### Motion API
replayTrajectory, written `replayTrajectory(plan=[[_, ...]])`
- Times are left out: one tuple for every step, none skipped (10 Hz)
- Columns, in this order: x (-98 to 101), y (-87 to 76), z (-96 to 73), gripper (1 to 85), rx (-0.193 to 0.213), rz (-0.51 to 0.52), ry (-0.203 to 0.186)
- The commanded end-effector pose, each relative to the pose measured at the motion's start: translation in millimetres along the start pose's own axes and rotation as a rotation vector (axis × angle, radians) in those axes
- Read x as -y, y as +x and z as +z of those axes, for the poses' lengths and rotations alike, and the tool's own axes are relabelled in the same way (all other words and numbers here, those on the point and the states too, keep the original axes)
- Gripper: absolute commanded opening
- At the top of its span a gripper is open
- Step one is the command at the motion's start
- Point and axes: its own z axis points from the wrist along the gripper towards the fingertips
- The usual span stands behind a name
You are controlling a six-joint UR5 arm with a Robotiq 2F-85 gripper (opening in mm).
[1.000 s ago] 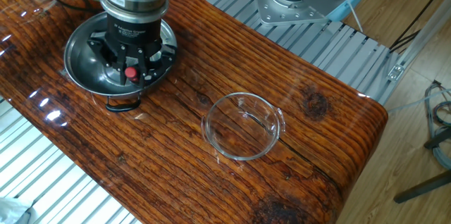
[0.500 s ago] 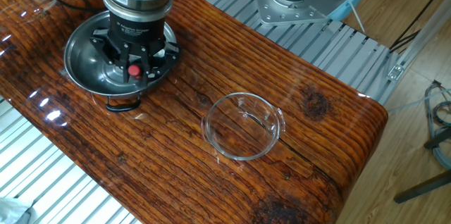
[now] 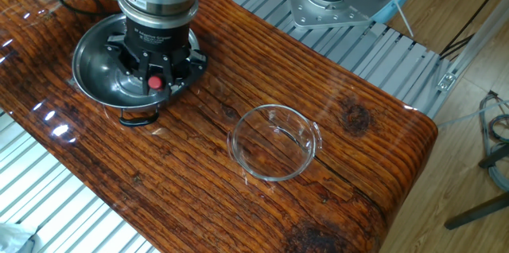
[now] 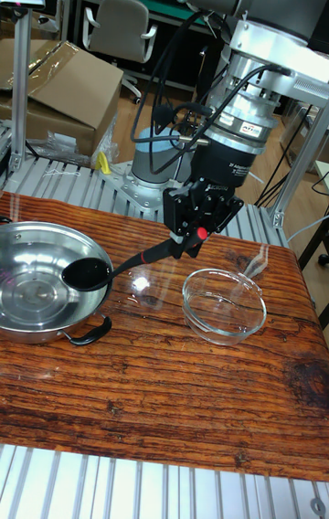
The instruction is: Scoop water with a large spoon from one bowl to another
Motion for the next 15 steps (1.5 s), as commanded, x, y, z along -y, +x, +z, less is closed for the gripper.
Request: replayTrajectory(plan=[[-2.6, -3.9, -0.3, 1.0, 0.005, 0.003, -0.013], [-1.4, -2.0, -0.8, 1.0, 0.001, -0.001, -0.009], [-1.6, -0.4, -1.1, 1.0, 0.003, -0.002, -0.01], [1.6, 3.4, -0.6, 1.0, 0.0, -0.008, -0.002], [7.1, 9.5, 1.4, 1.0, -0.007, -0.017, 0.012], [13.2, 16.7, 4.1, 1.0, -0.016, -0.026, 0.027], [17.5, 24.2, 6.1, 1.0, -0.028, -0.03, 0.037], [20.4, 27.2, 7.6, 1.0, -0.031, -0.035, 0.044], [19.8, 26.6, 10.3, 1.0, -0.019, -0.032, 0.036], [17.4, 23.1, 13.8, 1.0, 0.002, -0.032, 0.021], [14.5, 17.0, 19.2, 1.0, 0.03, -0.03, 0.0], [13.9, 14.3, 24.1, 1.0, 0.043, -0.029, -0.012], [13.9, 12.0, 30.4, 1.0, 0.066, -0.029, -0.022], [14.7, 12.9, 38.6, 1.0, 0.083, -0.031, -0.032], [19.5, 15.8, 44.9, 1.0, 0.085, -0.039, -0.021]])
